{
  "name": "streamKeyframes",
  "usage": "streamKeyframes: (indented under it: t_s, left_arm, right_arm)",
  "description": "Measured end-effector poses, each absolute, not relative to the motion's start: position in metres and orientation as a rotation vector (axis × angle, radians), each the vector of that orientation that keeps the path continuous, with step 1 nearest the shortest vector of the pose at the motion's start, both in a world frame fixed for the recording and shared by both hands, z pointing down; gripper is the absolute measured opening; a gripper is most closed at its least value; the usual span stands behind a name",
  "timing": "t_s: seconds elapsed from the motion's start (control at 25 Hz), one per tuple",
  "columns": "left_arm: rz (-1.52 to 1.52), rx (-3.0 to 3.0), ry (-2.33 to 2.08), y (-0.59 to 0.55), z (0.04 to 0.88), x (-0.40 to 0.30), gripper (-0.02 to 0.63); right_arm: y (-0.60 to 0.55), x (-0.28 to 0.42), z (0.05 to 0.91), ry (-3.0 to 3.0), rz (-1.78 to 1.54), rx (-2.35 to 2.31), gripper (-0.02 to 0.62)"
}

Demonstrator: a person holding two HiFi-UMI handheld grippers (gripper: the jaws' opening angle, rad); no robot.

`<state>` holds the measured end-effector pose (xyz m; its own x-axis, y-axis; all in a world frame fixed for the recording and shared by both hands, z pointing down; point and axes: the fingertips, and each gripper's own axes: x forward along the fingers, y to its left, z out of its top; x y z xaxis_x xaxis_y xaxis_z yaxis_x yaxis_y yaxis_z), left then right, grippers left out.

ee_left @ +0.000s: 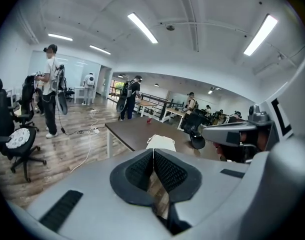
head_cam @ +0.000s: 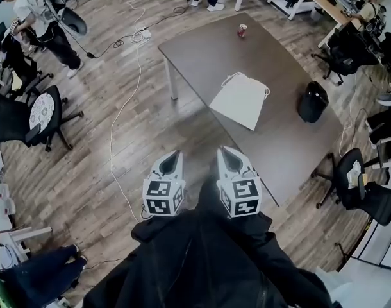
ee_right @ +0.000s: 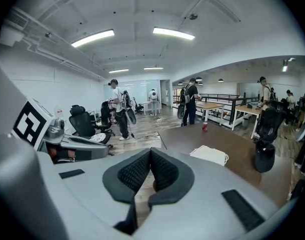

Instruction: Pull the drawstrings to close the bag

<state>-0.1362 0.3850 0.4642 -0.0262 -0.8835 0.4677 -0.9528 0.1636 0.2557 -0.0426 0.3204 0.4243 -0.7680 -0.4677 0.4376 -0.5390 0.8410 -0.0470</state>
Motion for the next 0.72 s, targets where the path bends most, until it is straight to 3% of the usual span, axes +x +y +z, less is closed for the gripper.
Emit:
streamKeyframes:
  t_s: [0.48,0.72]
  left_arm:
    - [0.373,1.882,-1.757,0.107,0.479,-0.097,0.032]
    - [0.406,1.868,-1.703,0.040,0.494,-0.094,0.032]
  right_arm:
    - [0.069,0.006,0.436,-2.544,0.316,0.871,0.021]
    - [-0.005,0.041,0.446,-2.490,0.374,0.986,0.021]
